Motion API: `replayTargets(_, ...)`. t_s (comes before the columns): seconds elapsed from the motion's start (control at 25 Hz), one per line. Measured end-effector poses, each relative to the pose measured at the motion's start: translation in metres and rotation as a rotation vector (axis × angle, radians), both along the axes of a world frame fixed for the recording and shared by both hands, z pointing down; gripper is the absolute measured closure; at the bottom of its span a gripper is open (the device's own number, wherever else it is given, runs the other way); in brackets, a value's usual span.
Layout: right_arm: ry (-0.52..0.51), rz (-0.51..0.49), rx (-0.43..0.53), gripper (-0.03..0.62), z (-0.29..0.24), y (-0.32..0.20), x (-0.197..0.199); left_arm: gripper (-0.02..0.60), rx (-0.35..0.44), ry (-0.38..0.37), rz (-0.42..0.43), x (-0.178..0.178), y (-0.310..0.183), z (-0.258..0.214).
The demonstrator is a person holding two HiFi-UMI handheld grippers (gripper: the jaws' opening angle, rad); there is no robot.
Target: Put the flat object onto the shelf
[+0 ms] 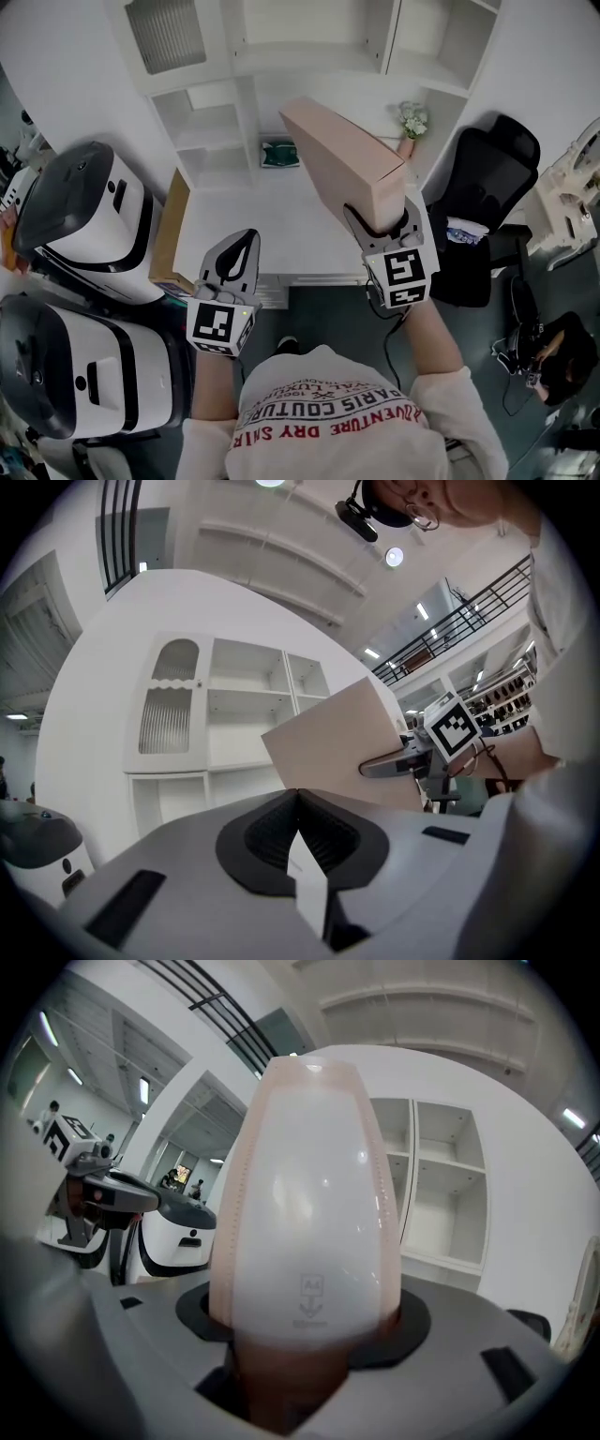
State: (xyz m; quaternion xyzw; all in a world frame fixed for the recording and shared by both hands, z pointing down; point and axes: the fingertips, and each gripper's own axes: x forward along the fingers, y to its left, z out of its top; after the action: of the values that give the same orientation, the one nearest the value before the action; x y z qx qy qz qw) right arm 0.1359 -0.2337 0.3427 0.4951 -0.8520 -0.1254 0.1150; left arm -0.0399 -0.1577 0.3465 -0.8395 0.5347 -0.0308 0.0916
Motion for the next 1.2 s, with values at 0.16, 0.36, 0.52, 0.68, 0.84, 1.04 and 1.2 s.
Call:
replayTargets(0.16, 0.117, 0.008, 0.071, 0.278, -0.031, -0.033, -0.017, 0.568, 0.018, -0.004, 0.012, -0.013, -0.026, -0.013)
replayTargets(0.36, 0.285, 0.008, 0.169, 0.278, -0.069, -0.068, -0.036, 0.568, 0.039, -0.033, 0.023, -0.029, -0.046, -0.023)
replayTargets(0.52, 0.471, 0.068, 0.238, 0.278, -0.098, -0.095, -0.047, 0.568, 0.044, -0.022, 0.033, -0.040, -0.061, -0.026)
replayTargets(0.68, 0.633, 0.094, 0.263, 0.278, -0.124, -0.119, -0.065, 0.568, 0.043, -0.039, 0.051, -0.050, -0.076, -0.026)
replayTargets(0.84, 0.797, 0.106, 0.287, 0.278, -0.141, -0.143, -0.087, 0.568, 0.051, -0.026, 0.069, -0.064, -0.091, -0.030)
replayTargets(1.04, 1.019, 0.201, 0.366, 0.278, -0.149, -0.176, -0.102, 0.568, 0.060, -0.014, 0.085, -0.079, -0.102, -0.033)
replayTargets(1.2, 1.179, 0.242, 0.399, 0.278, -0.137, -0.209, -0.114, 0.568, 0.032, -0.003, 0.087, -0.093, -0.113, -0.023)
